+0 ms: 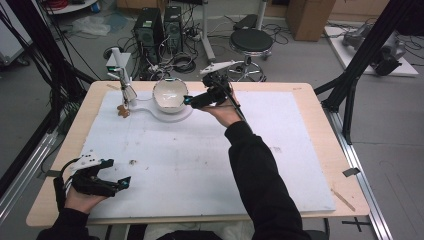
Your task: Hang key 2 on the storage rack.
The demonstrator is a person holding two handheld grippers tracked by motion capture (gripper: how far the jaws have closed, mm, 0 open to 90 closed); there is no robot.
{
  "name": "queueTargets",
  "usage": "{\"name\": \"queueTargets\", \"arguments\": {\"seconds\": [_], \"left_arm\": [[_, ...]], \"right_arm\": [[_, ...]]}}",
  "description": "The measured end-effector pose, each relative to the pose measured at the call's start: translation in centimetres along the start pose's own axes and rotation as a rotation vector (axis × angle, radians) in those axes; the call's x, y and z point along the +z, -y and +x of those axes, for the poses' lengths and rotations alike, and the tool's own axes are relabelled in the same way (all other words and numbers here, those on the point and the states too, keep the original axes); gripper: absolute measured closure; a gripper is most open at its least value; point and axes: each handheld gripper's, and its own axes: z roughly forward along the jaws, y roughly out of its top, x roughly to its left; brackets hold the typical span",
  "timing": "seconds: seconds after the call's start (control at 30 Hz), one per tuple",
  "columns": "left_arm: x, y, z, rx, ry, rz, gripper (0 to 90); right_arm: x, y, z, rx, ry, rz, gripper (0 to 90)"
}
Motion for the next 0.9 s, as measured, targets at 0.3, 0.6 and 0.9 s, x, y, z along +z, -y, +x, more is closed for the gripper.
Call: {"name": "queueTargets", "arguments": {"seconds": [0.3,0.6,0.9], "left_arm": [[0.0,-0.1,-0.2,0.008,-0.003,-0.004,1.7],[0.2,-0.2,-0.2,0.017,0.011,-0.001,1.7],[0.3,-0.2,-0.3,0.014,0.008,-0.003,1.7]], "right_arm": [[-3.3,2.9,-0.9,0.014,0.029,0.006,0.6],[-5.6,5.3,-1.6,0.042,0.055,0.017,0.6],[-8.1,9.1,-1.9,0.056,0.052,0.056,0.6]]}}
